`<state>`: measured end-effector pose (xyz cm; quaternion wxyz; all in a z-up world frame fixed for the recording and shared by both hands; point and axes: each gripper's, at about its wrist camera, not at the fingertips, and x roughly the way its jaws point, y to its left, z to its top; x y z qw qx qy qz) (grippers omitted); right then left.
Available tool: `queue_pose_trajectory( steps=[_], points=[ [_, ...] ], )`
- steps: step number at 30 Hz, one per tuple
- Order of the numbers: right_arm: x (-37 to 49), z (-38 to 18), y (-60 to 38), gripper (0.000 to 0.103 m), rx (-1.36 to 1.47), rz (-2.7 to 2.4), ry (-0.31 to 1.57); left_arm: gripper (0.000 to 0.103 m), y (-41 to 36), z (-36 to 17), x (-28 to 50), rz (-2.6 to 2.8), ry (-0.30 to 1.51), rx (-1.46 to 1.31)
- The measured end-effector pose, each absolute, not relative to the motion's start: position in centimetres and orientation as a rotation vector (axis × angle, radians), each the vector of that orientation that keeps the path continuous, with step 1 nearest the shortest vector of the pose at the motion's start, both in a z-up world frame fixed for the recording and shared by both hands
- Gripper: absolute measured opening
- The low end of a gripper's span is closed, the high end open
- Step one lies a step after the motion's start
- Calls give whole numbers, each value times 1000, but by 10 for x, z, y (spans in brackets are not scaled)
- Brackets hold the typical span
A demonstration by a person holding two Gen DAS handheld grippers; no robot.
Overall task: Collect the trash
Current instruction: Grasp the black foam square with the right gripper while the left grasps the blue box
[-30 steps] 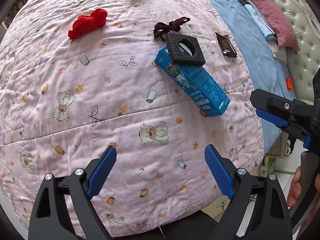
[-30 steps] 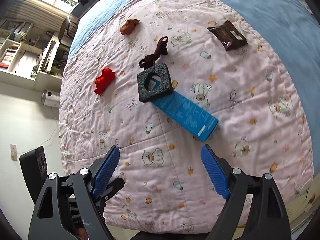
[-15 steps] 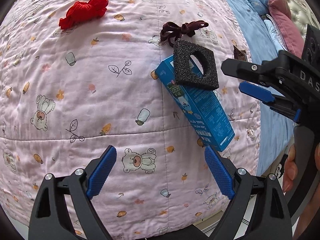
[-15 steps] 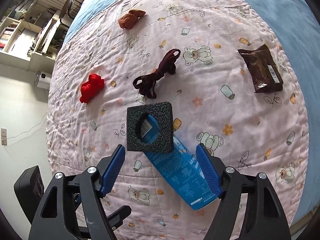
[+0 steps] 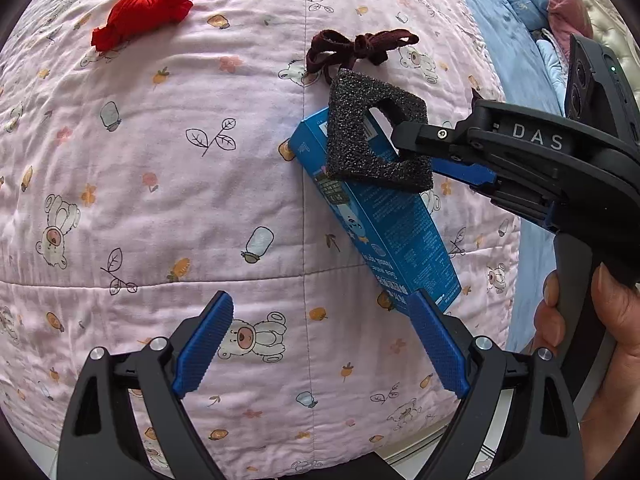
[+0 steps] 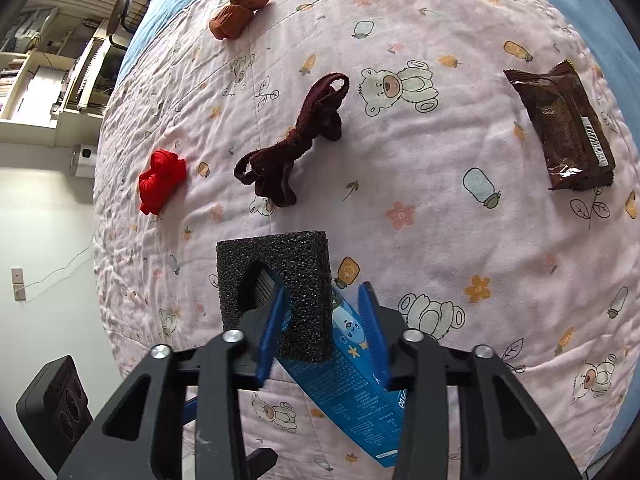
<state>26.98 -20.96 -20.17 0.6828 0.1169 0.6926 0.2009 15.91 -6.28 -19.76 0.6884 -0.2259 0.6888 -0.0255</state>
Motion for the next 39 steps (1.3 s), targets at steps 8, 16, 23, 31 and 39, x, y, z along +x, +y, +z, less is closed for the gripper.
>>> queue_pose_trajectory(
  steps=[8,16,23,31,39],
  points=[
    [277,-188,-245,17,350,480,1479,89,-80,-210,171,-31,1574,-548],
    [286,-207,-246,42,360,482,1520,89,-90,-211,174,-17,1573,-578],
    [287,-241,-227,42,249,519,1624,89,-92,-217,171,-1,1590,-560],
    [288,-255,-202,58,120,576,1698,89,-96,-221,170,24,1583,-581],
    [268,-254,-171,60,-178,597,1629,89,-99,-233,166,89,1606,-606]
  ],
)
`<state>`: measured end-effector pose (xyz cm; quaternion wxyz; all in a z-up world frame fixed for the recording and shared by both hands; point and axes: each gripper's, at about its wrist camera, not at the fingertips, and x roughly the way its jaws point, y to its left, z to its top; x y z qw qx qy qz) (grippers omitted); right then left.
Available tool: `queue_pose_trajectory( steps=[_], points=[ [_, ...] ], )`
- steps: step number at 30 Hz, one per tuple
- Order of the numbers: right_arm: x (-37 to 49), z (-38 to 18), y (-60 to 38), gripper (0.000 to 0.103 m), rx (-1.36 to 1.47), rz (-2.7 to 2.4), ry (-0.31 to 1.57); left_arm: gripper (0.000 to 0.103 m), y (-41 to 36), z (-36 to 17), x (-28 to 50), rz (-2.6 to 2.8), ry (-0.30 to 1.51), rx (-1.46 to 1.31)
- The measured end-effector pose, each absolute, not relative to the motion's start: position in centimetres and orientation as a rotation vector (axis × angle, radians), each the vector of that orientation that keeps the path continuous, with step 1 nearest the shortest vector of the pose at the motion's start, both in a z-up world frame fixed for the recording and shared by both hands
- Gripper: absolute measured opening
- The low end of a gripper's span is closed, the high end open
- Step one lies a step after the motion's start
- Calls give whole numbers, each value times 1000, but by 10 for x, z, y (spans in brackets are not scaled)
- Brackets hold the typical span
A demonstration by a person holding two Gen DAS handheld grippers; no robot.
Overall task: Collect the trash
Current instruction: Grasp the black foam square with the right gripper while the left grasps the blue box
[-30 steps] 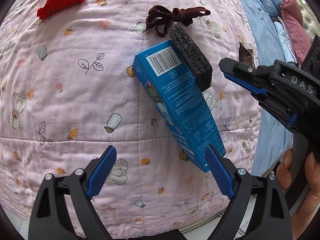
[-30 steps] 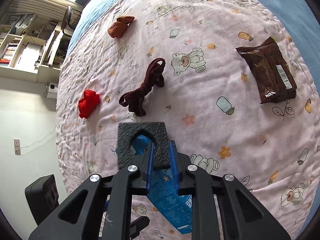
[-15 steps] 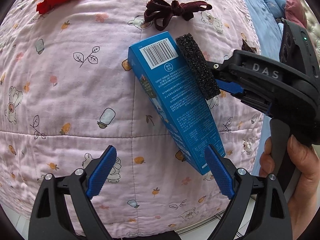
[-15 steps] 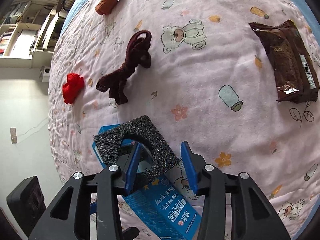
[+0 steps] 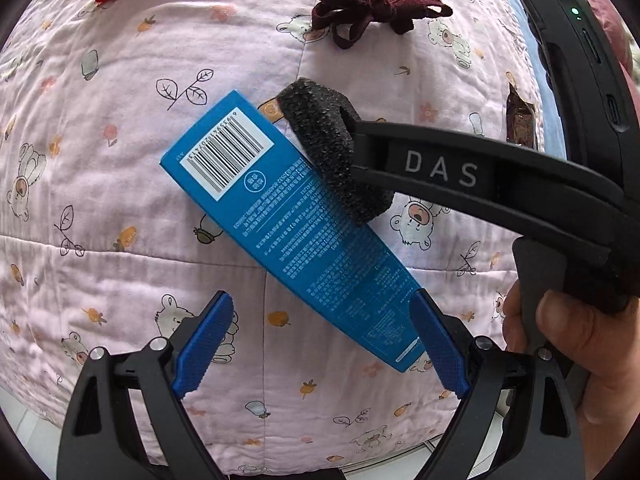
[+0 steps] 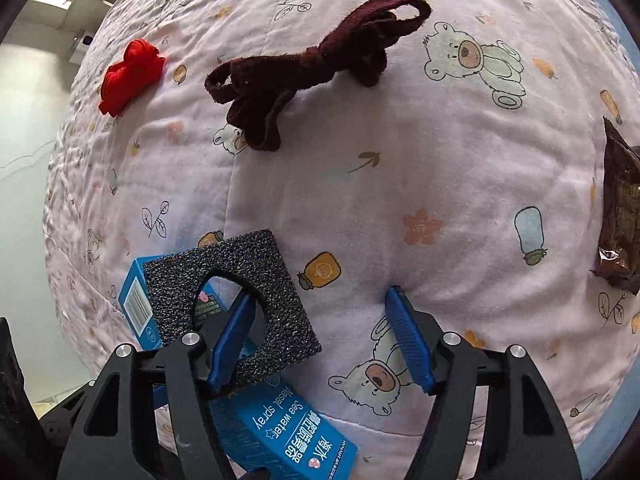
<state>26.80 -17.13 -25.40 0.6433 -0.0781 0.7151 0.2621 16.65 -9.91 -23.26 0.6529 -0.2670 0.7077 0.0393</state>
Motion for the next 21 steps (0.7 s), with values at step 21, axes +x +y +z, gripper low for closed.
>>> queue_pose_trajectory(
  steps=[21],
  points=[
    [288,-218,-251,24,91,483,1505,69,-81,-262,175,336,1612,-855]
  ],
)
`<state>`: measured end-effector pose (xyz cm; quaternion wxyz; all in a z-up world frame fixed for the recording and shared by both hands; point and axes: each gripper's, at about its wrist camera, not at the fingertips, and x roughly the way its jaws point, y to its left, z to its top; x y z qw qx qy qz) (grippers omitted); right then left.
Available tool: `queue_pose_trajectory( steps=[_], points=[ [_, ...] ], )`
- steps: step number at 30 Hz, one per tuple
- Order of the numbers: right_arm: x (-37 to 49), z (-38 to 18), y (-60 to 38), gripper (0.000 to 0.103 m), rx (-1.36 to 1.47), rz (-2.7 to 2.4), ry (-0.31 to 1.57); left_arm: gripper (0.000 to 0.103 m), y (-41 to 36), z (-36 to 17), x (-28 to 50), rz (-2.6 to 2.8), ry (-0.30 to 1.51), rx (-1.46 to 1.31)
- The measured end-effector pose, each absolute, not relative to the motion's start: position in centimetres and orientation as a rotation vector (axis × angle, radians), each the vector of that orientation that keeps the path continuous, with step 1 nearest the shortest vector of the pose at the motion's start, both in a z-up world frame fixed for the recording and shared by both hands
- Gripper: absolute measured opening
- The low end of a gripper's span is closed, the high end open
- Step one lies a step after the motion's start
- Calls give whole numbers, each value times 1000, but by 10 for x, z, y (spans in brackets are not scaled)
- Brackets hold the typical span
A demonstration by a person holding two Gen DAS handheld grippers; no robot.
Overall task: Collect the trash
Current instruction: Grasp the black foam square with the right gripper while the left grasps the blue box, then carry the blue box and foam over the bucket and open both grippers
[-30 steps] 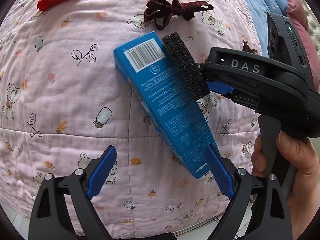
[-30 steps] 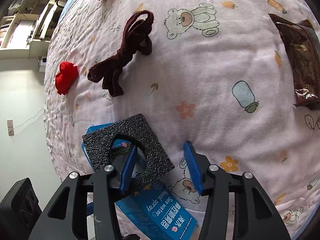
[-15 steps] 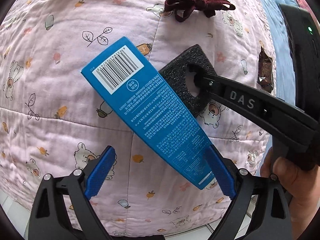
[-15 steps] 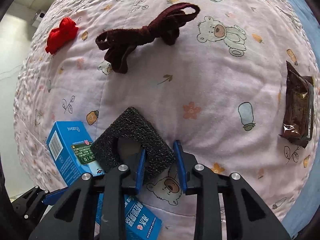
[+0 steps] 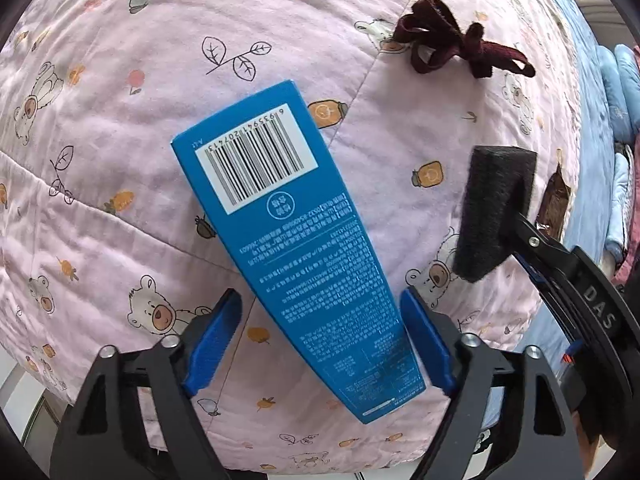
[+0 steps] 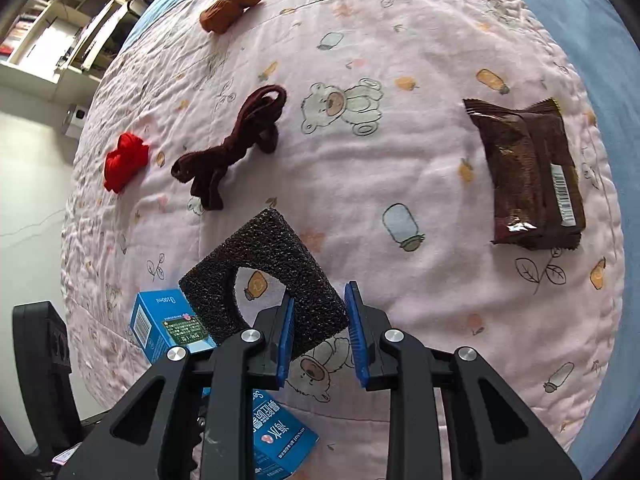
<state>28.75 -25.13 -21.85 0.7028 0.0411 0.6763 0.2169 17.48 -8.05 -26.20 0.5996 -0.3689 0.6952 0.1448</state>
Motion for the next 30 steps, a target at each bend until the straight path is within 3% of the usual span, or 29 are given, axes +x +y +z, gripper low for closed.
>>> queue_pose_trajectory(
  steps=[2,9,30],
  points=[
    [286,-216,-258,24,129,473,1504,59,-73,-268,175,333,1627,-885],
    [259,-204,-276,24,242,459,1499,51,-85,-253,162,200,1617,-743],
    [61,-131,-340,24,491,211,1362,49,-97,-164,38,-232,1564,-495]
  ],
)
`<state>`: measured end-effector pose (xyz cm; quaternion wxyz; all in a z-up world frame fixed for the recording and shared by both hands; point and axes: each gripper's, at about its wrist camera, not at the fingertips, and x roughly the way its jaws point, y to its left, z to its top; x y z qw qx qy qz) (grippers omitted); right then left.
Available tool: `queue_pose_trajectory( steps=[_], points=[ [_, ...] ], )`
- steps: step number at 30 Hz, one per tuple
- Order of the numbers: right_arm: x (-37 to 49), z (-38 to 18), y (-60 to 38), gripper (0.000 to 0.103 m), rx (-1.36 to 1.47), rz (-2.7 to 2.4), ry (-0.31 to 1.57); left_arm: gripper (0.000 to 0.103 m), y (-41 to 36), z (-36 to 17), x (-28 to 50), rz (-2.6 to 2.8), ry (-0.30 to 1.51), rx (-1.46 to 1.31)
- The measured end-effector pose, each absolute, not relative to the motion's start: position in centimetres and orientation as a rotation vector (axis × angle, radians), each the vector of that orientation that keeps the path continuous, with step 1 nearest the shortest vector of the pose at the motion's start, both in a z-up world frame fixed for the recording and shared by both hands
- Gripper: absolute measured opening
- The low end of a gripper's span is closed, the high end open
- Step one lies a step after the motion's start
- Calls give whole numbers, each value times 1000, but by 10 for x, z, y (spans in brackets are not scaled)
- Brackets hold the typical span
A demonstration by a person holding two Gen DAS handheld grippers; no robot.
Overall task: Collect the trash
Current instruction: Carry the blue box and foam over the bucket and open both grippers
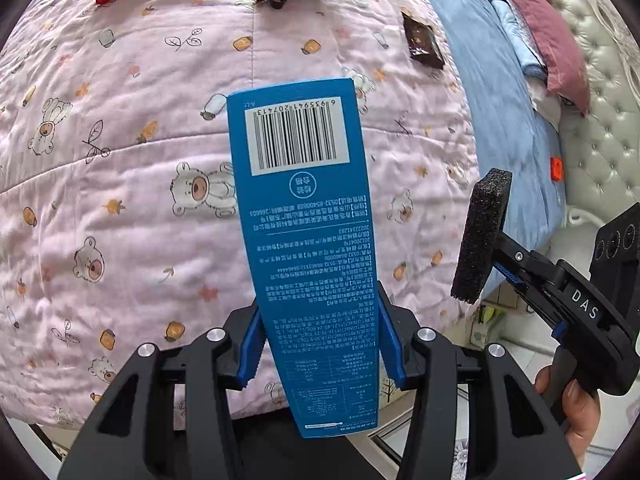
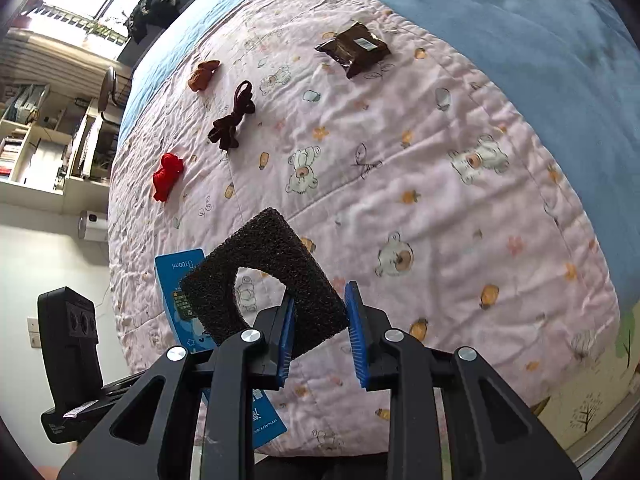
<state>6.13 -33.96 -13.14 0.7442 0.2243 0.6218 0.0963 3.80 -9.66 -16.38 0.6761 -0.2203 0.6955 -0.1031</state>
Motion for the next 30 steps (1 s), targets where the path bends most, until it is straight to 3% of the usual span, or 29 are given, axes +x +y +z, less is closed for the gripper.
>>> queue_pose_trajectory(
  steps=[11,30],
  points=[
    [-63,-130,-386,24,642,57,1322,49,-138,-160,-35,-408,1623,-351],
    [-230,-169,-542,24,852,-173,1343,49,-334,-189,-143,-646,1748,-47]
  ],
)
